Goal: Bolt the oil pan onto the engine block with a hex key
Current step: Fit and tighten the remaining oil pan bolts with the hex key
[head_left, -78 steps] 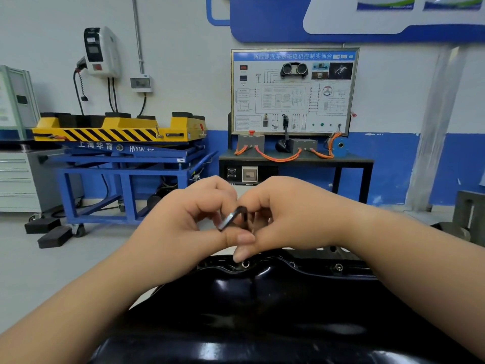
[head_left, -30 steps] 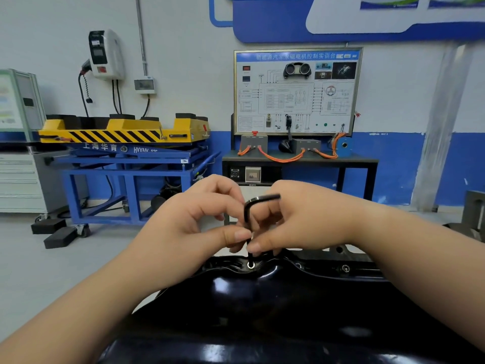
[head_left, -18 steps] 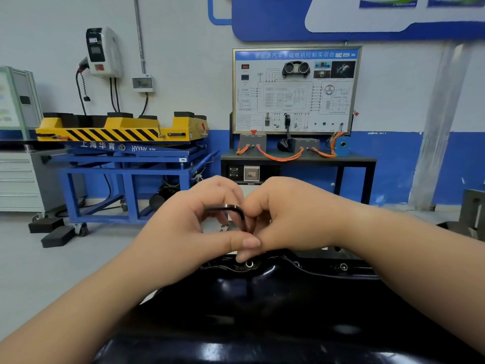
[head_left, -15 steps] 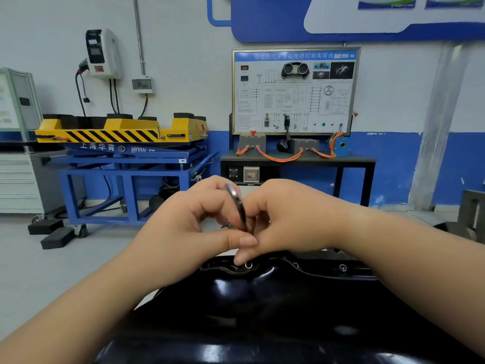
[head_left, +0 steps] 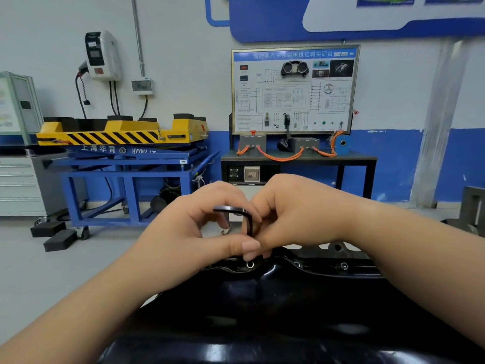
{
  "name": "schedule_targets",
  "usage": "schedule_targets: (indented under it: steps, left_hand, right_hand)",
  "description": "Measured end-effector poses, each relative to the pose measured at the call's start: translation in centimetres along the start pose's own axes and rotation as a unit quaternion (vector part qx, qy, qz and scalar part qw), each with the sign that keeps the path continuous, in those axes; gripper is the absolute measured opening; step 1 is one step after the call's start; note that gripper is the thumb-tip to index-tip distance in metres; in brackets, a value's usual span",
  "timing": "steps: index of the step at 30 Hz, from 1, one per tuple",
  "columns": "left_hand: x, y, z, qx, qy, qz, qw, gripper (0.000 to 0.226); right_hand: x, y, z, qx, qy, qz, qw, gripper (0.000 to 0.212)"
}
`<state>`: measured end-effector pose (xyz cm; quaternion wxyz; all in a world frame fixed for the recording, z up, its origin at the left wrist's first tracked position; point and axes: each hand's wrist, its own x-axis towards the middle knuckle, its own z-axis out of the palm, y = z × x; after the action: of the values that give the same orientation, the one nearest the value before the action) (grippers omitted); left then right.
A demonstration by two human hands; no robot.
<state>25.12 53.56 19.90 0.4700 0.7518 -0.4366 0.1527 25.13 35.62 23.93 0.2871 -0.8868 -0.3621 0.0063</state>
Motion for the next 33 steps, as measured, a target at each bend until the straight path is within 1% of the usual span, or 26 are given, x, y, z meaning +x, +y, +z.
schedule_targets:
  steps: [3,6,9,11,16,19,21,23,24,27,28,29,31,33]
  left_hand:
    - [0.16,0.0,0.08,0.006,0.006,0.0,1.0,0.025]
    - [0.18,-0.13,0.07,0.001,0.025,-0.027,0.999,0.022]
    - [0.15,-0.13,0.03,0.006,0.028,-0.034,0.999,0.022]
    - [0.15,-0.06,0.05,0.022,0.025,-0.032,0.999,0.023]
    - [0.04,0.15,0.08,0.053,0.009,-0.014,0.998,0.015]
    - [0.09,0.22,0.11,0.07,-0.001,-0.004,0.998,0.009]
    - [0.07,0.27,0.03,0.069,-0.005,-0.005,0.998,0.008]
    - [-0.01,0.37,-0.05,0.054,-0.002,-0.012,0.998,0.013]
    - [-0.04,0.42,-0.06,0.045,0.005,-0.014,0.999,0.015]
    - [0.03,0.56,0.08,0.035,0.027,-0.024,0.999,0.02]
    - [0.1,0.57,0.14,0.035,0.031,-0.03,0.998,0.022]
    - [0.18,0.6,0.16,0.035,0.034,-0.035,0.998,0.023]
    - [0.27,0.66,0.12,0.036,0.034,-0.039,0.998,0.025]
    - [0.3,0.8,0.1,0.039,0.03,-0.034,0.998,0.026]
  right_hand:
    - [0.15,-0.05,0.2,-0.031,0.01,-0.007,0.999,0.015]
    - [0.33,-0.08,0.33,-0.064,0.017,-0.022,0.998,0.028]
    - [0.44,-0.11,0.4,-0.074,0.023,-0.022,0.997,0.035]
    - [0.37,-0.07,0.4,-0.062,0.016,-0.018,0.998,0.031]
    - [-0.07,0.25,-0.04,0.014,-0.031,-0.002,0.999,0.009]
    - [-0.25,0.31,-0.27,0.031,-0.042,0.007,0.999,0.012]
    - [-0.22,0.2,-0.26,0.029,-0.033,0.006,0.999,0.011]
    - [-0.11,0.22,-0.2,0.028,-0.012,0.009,0.999,0.009]
    - [-0.03,0.25,-0.13,0.025,-0.004,0.01,1.0,0.005]
    - [0.05,0.0,0.17,0.006,0.008,0.005,1.0,0.005]
    - [0.05,-0.09,0.21,-0.001,0.009,0.0,1.0,0.007]
    - [0.07,-0.08,0.19,-0.008,0.01,-0.004,1.0,0.013]
    - [0.18,-0.21,0.2,-0.027,0.016,-0.006,0.999,0.03]
    - [0.37,-0.21,0.28,-0.063,0.025,-0.018,0.998,0.043]
